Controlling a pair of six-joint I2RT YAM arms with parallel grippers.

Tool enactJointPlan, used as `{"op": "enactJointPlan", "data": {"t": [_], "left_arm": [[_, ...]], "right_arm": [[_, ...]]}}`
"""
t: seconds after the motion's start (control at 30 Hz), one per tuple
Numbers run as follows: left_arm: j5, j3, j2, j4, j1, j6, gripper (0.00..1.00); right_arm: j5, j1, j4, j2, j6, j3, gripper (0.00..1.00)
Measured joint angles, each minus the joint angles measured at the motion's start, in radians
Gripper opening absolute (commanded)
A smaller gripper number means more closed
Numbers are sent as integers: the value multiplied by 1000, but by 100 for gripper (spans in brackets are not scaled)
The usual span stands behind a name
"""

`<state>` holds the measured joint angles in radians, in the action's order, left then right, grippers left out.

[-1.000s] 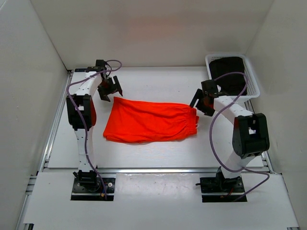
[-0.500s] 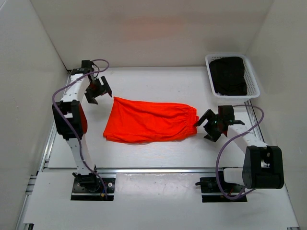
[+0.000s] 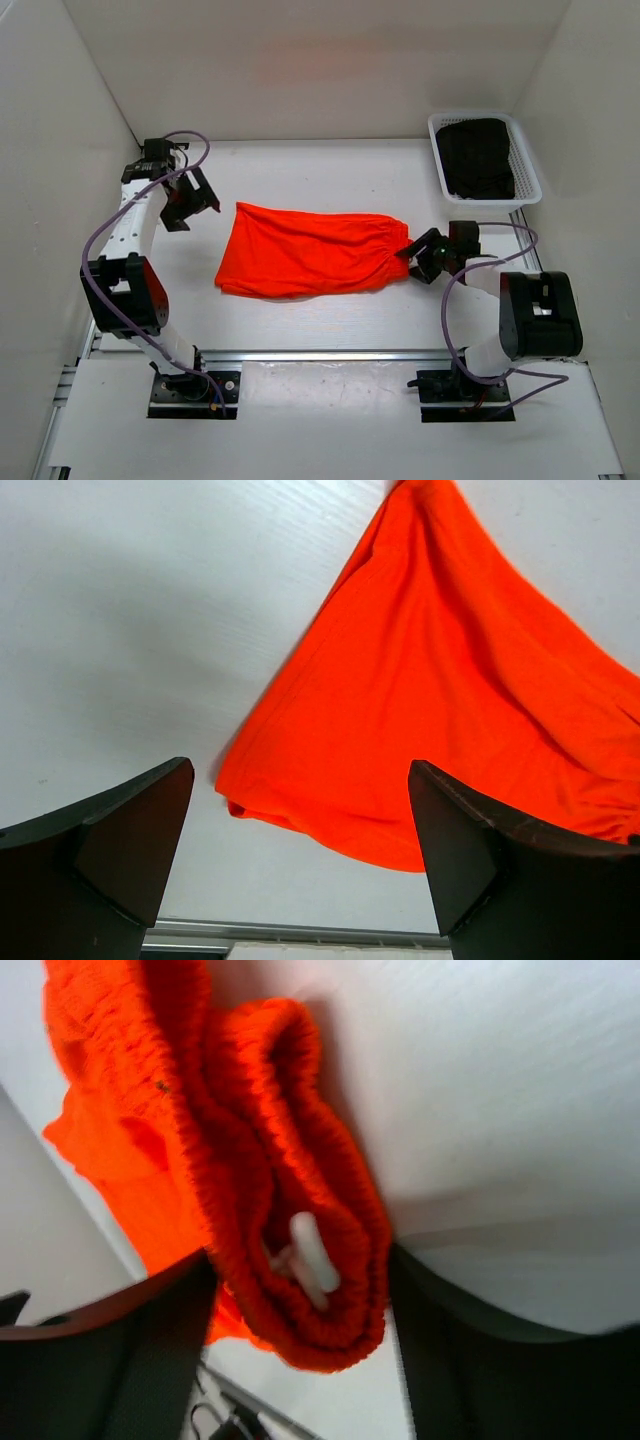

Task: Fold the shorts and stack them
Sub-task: Fold the shorts

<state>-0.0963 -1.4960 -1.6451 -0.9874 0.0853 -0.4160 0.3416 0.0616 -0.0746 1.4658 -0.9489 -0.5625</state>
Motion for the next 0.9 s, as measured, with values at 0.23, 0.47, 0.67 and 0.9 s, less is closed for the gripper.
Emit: {"op": "enactJointPlan", "data": {"t": [0.23, 0.47, 0.67, 0.9], "left_arm": [[0, 109, 13, 2, 20, 0, 100], [-43, 249, 106, 49, 45, -34, 57], [-108, 382, 114, 133, 48, -57, 10], [-137, 411, -21, 195, 13, -80, 10]], "right_arm": [[-91, 12, 55, -18, -14, -21, 0], [-232, 14, 259, -153, 96, -142, 0], [-282, 34, 389, -180, 188, -299, 0], [-357, 161, 478, -150, 259, -510, 0]]}}
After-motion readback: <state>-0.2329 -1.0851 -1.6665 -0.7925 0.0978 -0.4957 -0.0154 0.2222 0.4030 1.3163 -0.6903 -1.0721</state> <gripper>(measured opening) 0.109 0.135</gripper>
